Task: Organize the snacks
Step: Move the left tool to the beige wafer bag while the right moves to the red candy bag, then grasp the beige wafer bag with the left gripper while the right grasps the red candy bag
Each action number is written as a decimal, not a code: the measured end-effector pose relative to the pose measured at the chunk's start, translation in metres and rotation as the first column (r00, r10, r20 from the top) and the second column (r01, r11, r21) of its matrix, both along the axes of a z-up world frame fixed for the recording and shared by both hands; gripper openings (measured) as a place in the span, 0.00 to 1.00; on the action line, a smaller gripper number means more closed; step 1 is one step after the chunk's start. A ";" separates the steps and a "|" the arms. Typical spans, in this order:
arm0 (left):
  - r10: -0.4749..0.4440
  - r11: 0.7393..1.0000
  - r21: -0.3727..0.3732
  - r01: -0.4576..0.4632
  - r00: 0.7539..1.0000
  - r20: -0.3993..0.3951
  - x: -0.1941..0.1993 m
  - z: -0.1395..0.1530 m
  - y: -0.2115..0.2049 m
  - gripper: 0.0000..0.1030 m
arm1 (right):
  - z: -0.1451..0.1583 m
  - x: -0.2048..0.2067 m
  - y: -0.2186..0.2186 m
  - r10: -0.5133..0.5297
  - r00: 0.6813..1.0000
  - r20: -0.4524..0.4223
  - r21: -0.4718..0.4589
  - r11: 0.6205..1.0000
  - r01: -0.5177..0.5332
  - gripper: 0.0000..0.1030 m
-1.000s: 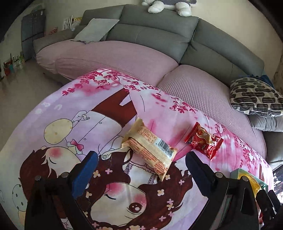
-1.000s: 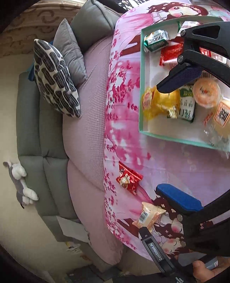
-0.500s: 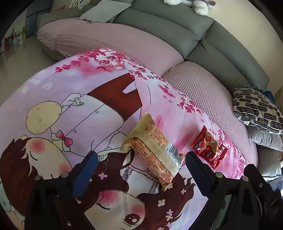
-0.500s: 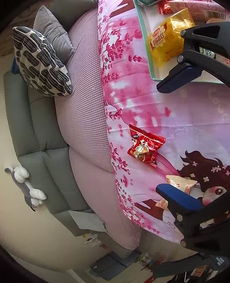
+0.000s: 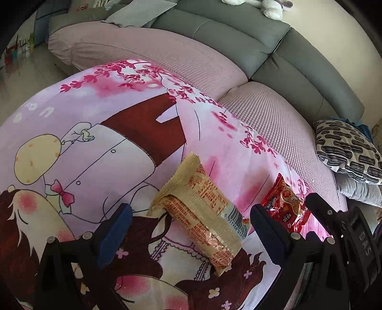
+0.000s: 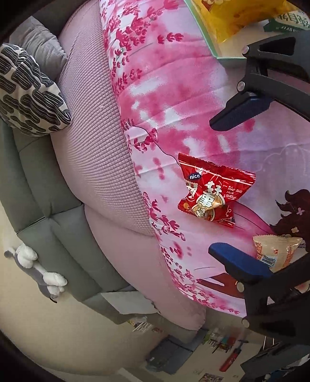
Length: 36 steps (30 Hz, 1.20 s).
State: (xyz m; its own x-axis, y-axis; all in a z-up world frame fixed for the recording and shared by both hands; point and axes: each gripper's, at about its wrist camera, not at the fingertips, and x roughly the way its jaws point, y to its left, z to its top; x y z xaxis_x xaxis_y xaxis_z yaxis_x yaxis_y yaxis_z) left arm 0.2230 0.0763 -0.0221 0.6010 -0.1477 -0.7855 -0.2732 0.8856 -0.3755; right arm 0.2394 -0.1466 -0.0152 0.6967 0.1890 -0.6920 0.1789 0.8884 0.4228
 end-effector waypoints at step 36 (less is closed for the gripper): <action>-0.090 0.990 -0.114 0.089 0.996 -0.005 -0.012 0.002 -0.016 0.52 | 0.013 -0.047 -0.004 0.029 1.000 0.003 -0.009 1.000 -0.029 0.47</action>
State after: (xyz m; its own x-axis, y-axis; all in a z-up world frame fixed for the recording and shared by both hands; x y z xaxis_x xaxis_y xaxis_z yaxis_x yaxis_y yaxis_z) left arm 0.2105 0.0599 -0.0201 0.5735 -0.2891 -0.7665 -0.1991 0.8584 -0.4728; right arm 0.1923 -0.1510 -0.0026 0.6931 0.2029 -0.6917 0.1514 0.8972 0.4149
